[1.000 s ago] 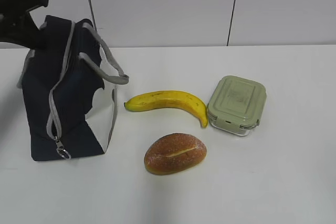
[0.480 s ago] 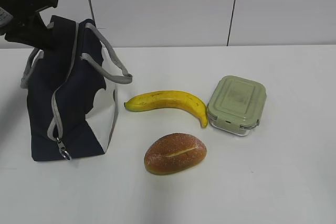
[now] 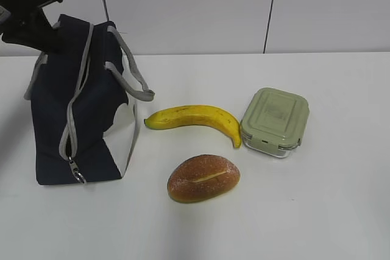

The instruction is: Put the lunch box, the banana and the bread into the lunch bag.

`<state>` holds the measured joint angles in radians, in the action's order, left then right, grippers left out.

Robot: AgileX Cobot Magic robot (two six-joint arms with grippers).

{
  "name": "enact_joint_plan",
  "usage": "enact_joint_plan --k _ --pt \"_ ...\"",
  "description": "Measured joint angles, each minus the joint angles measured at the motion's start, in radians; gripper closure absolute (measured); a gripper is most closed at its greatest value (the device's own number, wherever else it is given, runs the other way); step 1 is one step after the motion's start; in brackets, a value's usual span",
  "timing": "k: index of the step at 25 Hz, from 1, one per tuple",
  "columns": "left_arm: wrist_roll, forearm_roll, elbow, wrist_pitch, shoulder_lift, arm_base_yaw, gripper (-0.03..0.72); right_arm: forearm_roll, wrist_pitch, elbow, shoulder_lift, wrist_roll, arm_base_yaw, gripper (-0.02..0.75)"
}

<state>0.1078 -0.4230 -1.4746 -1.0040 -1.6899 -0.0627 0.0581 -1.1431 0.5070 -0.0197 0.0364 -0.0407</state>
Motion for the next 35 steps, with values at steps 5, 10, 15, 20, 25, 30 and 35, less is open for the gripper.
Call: enact_joint_plan --k 5,10,15,20,25,30,35 --pt "0.0 -0.014 0.0 0.0 0.0 0.0 0.687 0.0 0.0 0.0 0.0 0.0 0.0 0.227" --pt "0.001 -0.018 0.0 0.0 0.0 0.0 0.687 -0.008 0.0 0.0 0.0 0.0 0.0 0.227" --pt "0.001 -0.02 0.0 -0.001 0.0 0.0 0.687 -0.113 0.005 0.043 0.102 0.0 0.0 0.227" --pt "0.001 -0.02 0.0 -0.009 0.0 0.0 0.687 -0.269 0.112 0.058 0.332 0.006 0.0 0.227" --pt "0.001 -0.02 0.0 -0.013 0.0 0.0 0.687 -0.437 0.283 0.058 0.592 0.023 0.0 0.227" --pt "0.001 -0.02 0.0 -0.015 0.0 0.0 0.687 -0.487 0.337 0.106 0.872 0.005 0.0 0.227" --pt "0.001 -0.02 0.0 -0.018 0.0 0.0 0.687 -0.551 0.352 0.241 1.14 -0.102 0.0 0.227"
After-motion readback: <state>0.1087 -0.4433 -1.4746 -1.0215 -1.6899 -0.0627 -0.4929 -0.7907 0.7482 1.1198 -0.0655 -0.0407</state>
